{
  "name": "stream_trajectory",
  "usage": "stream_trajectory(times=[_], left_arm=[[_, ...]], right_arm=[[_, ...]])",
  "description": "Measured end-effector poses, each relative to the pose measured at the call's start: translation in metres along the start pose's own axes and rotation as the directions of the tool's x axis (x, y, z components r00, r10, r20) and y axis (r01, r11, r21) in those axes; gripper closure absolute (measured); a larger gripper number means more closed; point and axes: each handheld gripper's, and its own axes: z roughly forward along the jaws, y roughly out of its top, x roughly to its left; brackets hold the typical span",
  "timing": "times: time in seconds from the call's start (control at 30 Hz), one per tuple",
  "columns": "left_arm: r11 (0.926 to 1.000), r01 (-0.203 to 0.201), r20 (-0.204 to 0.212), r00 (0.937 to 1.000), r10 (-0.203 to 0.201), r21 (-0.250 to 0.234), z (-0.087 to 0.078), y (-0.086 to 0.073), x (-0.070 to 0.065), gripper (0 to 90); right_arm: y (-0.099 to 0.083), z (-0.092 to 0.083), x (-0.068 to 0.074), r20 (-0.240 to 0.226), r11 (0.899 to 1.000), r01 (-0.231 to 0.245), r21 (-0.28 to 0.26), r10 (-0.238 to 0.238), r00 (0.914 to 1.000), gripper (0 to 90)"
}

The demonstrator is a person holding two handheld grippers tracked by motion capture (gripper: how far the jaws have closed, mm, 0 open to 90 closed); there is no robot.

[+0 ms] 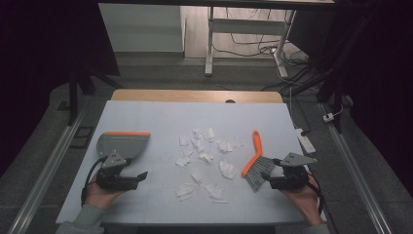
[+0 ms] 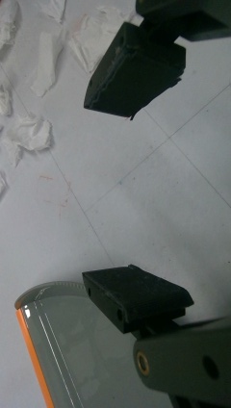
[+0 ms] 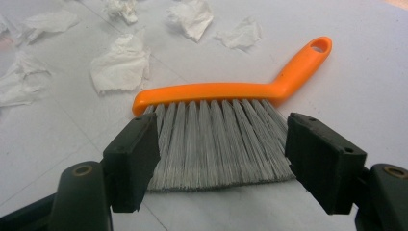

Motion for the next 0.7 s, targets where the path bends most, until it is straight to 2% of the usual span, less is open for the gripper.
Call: stream_trajectory(times=[0.3,0.7], left_arm=[[0.9999,-0.012,0.015,0.9998,0.012,-0.003,-0.0001,-0.0001,-0.0027,19.1],[0.9996,-0.024,0.014,0.9996,0.024,-0.014,-0.0003,0.0008,-0.0051,19.2]], right_arm=[[0.0017,-0.0016,-0.0006,0.008,1.0,-0.002,-0.006,0.002,1.0,28.1],[0.003,-0.0025,0.0014,0.012,1.0,0.0,-0.001,0.0,0.9999,28.5]])
